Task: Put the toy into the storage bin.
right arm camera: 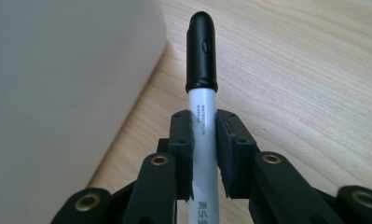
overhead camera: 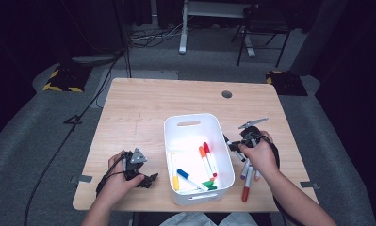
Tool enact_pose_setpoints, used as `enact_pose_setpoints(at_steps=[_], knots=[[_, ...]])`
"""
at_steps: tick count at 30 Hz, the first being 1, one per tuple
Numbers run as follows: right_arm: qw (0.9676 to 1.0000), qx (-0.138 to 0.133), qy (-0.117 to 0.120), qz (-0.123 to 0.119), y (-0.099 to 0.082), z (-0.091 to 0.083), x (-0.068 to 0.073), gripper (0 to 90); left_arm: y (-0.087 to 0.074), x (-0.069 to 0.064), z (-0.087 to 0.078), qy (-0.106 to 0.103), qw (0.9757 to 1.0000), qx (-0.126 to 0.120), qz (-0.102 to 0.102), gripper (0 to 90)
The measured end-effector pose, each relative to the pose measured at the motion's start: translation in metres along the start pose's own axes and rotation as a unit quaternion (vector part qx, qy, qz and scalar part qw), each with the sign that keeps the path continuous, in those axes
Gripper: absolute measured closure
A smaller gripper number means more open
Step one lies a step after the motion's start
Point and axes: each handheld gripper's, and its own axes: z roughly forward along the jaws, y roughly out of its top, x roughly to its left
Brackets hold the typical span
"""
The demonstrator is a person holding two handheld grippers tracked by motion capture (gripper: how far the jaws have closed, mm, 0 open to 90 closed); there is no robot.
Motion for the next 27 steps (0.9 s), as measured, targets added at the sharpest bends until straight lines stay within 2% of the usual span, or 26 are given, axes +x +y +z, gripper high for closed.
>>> enact_pose_setpoints(at_steps=[2, 3, 6, 8, 10, 19, 23, 26, 27], knots=[[1.0000, -0.004, 0.001, -0.006, 0.001, -0.004, 0.001, 77.1, 0.000, 0.000, 0.000, 0.001, 1.0000, 0.000, 0.001, 0.0], [0.9999, -0.009, 0.002, -0.009, 0.002, -0.011, 0.004, 77.1, 0.000, 0.000, 0.000, -0.002, 1.0000, 0.000, -0.001, 0.0], [0.9998, -0.014, 0.004, -0.016, 0.004, -0.021, 0.008, 77.1, -0.001, -0.002, -0.001, -0.003, 0.9999, 0.006, -0.012, 0.0], [0.9996, -0.018, 0.007, -0.021, 0.006, -0.028, 0.010, 77.1, 0.000, 0.000, 0.000, -0.001, 1.0000, 0.000, 0.000, 0.0], [0.9994, -0.023, 0.006, -0.025, 0.007, -0.031, 0.011, 77.1, 0.000, 0.000, 0.000, -0.001, 1.0000, 0.000, 0.000, 0.0], [0.9978, -0.044, 0.021, -0.044, 0.015, -0.066, 0.024, 77.1, 0.000, 0.000, 0.000, -0.002, 1.0000, 0.000, -0.001, 0.0], [0.9972, -0.041, 0.022, -0.060, 0.018, -0.075, 0.030, 77.1, 0.000, 0.000, 0.000, -0.002, 1.0000, 0.000, 0.000, 0.0], [0.9968, -0.046, 0.026, -0.060, 0.018, -0.081, 0.033, 77.1, 0.000, 0.000, 0.000, -0.002, 1.0000, 0.000, 0.000, 0.0], [0.9962, -0.051, 0.028, -0.066, 0.019, -0.087, 0.034, 77.1, -0.001, -0.001, 0.000, -0.003, 0.9999, 0.005, -0.010, 0.0]])
